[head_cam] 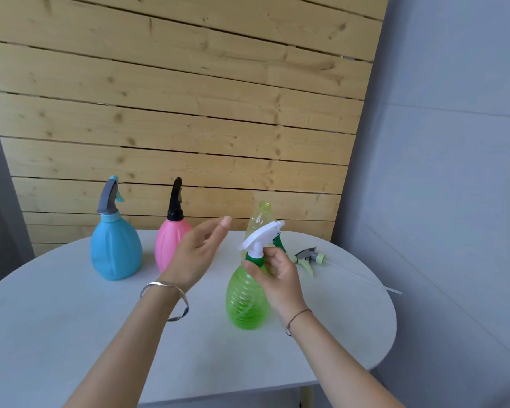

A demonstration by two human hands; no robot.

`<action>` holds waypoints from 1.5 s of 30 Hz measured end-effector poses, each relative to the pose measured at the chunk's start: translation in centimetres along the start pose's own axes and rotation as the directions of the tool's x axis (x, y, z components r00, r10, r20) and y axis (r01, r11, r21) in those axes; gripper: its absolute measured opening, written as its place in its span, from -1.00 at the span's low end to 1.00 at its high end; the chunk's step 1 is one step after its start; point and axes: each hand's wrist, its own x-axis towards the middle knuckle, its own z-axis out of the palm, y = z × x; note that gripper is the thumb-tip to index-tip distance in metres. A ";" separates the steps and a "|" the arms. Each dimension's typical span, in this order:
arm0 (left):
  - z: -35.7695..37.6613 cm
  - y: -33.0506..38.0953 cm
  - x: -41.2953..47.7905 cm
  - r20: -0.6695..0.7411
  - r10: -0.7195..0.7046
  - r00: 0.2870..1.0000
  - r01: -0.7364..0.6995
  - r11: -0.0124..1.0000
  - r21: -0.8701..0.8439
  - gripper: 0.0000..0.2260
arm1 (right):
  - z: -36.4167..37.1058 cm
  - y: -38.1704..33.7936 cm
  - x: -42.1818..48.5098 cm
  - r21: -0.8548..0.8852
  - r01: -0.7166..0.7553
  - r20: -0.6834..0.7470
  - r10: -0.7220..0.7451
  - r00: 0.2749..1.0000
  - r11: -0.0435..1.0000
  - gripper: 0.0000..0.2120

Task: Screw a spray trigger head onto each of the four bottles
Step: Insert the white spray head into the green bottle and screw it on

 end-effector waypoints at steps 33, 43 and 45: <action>0.9 -0.7 0.7 0.180 0.138 0.974 -0.129 0.990 -0.059 -0.84 | -0.4 -0.2 -0.6 0.061 -0.171 0.257 0.150 0.955 0.983 -0.60; 0.8 -0.9 0.6 0.184 0.126 0.975 -0.119 0.992 -0.051 -0.79 | 0.0 -0.6 -0.7 -0.024 -0.123 0.346 0.124 0.930 0.992 -0.69; 0.8 -0.9 0.7 0.189 0.117 0.975 -0.110 0.993 -0.048 -0.82 | 0.6 -0.6 -0.8 -0.013 -0.119 0.269 0.118 0.956 0.993 -0.71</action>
